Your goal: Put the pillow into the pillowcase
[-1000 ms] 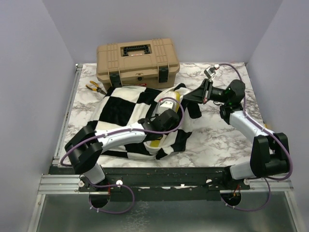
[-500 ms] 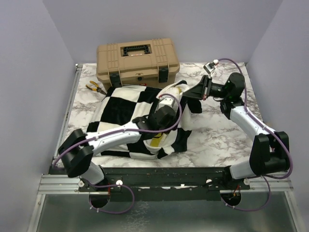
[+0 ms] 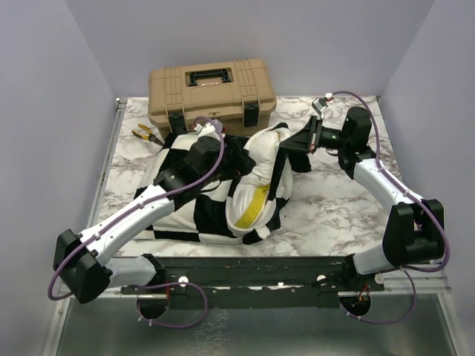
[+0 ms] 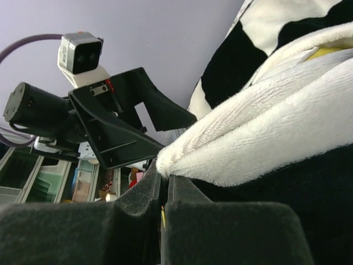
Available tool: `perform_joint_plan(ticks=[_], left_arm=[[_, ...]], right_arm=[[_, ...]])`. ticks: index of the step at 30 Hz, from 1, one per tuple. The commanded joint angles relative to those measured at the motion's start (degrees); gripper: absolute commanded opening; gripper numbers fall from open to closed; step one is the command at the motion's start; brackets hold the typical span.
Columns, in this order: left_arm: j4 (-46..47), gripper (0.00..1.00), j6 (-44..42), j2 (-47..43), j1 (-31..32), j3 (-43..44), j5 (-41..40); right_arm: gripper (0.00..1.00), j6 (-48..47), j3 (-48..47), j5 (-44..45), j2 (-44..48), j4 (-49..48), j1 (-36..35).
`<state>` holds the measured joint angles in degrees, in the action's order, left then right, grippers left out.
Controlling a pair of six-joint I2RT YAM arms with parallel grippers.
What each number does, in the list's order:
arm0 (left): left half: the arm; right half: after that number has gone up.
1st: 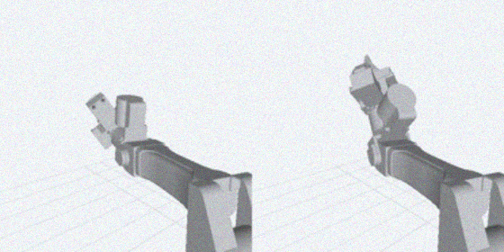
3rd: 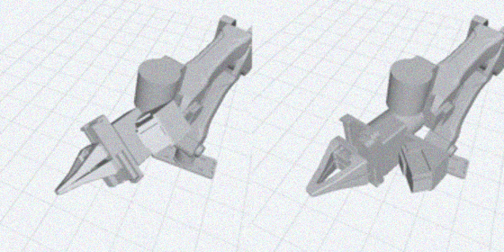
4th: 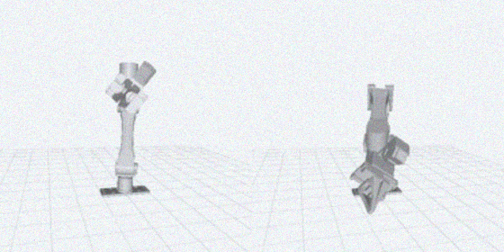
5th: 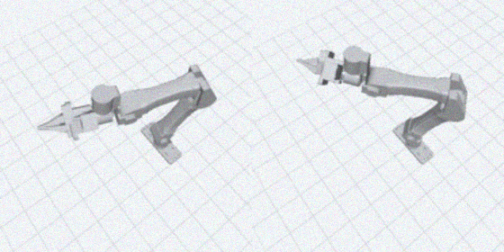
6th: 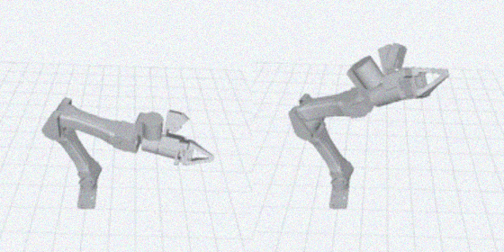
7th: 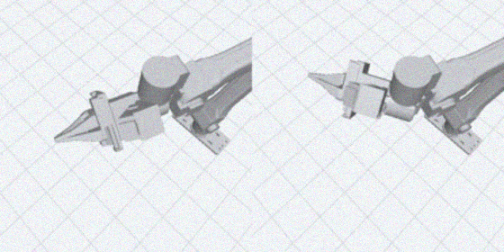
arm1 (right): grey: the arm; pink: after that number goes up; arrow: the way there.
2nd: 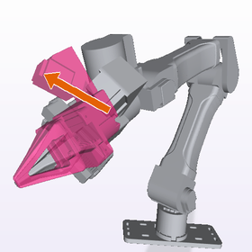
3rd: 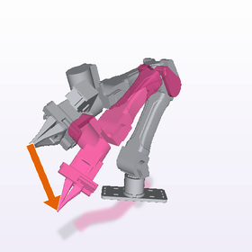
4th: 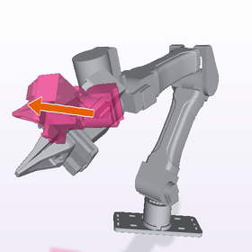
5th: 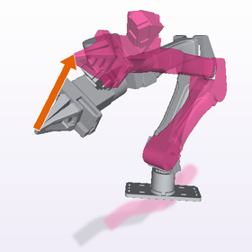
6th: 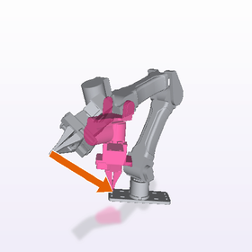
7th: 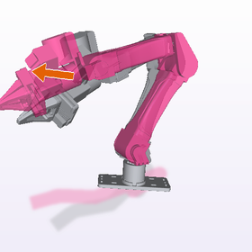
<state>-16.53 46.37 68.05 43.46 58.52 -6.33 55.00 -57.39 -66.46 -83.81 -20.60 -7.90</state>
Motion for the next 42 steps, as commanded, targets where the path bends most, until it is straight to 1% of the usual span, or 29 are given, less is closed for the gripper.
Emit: perform_joint_plan(ticks=[1,3,5,9,12,13,14,16,19,21,23,25,27,31,34,38,42], left_arm=[[-0.7,0.79,-0.2,7.6,-1.2,6.4,6.0],[0.4,0.74,-0.6,12.6,-1.3,9.5,8.9],[3.4,0.69,-0.5,17.1,-1.3,11.2,11.0],[14.5,0.61,2.6,25.5,-1.4,11.6,14.8],[21.2,0.48,4.9,32.7,-0.9,12.0,16.3],[22.0,0.45,5.3,35.6,-0.7,12.9,17.1],[22.2,0.44,5.3,38.2,-0.2,14.0,17.6],[22.2,0.43,5.7,42.6,0.7,15.5,17.6],[22.1,0.45,5.9,44.9,1.3,16.8,16.3],[22.1,0.49,5.4,43.0,1.2,16.9,15.1],[21.3,0.55,4.3,39.3,1.0,16.7,13.7],[19.3,0.6,3.6,34.8,0.9,16.1,13.1],[14.9,0.65,2.7,30.2,0.7,15.6,12.7],[4.6,0.7,2.4,21.5,0.5,12.1,13.1],[1.2,0.71,4.7,16.0,0.0,6.1,16.7],[0.7,0.71,8.2,9.8,0.1,-1.3,21.4],[1.1,0.66,8.4,8.4,1.6,-1.8,24.2]], right_arm=[[0.0,-1.0,-2.2,0.6,1.0,0.4,0.2],[0.0,-1.3,-2.4,0.4,1.2,1.3,0.2],[0.0,-1.4,-2.6,0.2,1.4,2.1,0.2],[0.0,0.6,-3.2,-0.2,2.2,1.7,0.2],[0.0,2.5,-5.5,-0.9,2.8,2.1,0.2],[0.0,2.6,-6.4,-0.8,3.3,2.5,0.2],[0.0,2.4,-7.4,-0.6,3.8,3.3,0.2],[0.0,0.7,-10.0,-0.5,3.9,6.7,0.2],[0.0,-3.6,-12.7,-0.6,3.5,13.4,0.2],[0.0,-7.2,-13.3,0.7,3.4,18.5,0.2],[0.0,-10.2,-13.3,2.3,3.1,23.9,0.2],[0.0,-11.8,-12.7,2.8,2.6,26.6,0.2],[0.0,-12.8,-12.3,3.6,2.2,27.8,0.2],[0.0,-13.4,-12.7,4.4,1.5,28.9,0.2],[0.0,-13.1,-13.1,4.9,1.3,28.8,0.2],[0.0,-12.7,-13.4,5.0,1.3,29.0,0.2],[0.0,-12.1,-13.1,5.2,1.5,29.1,0.2]])
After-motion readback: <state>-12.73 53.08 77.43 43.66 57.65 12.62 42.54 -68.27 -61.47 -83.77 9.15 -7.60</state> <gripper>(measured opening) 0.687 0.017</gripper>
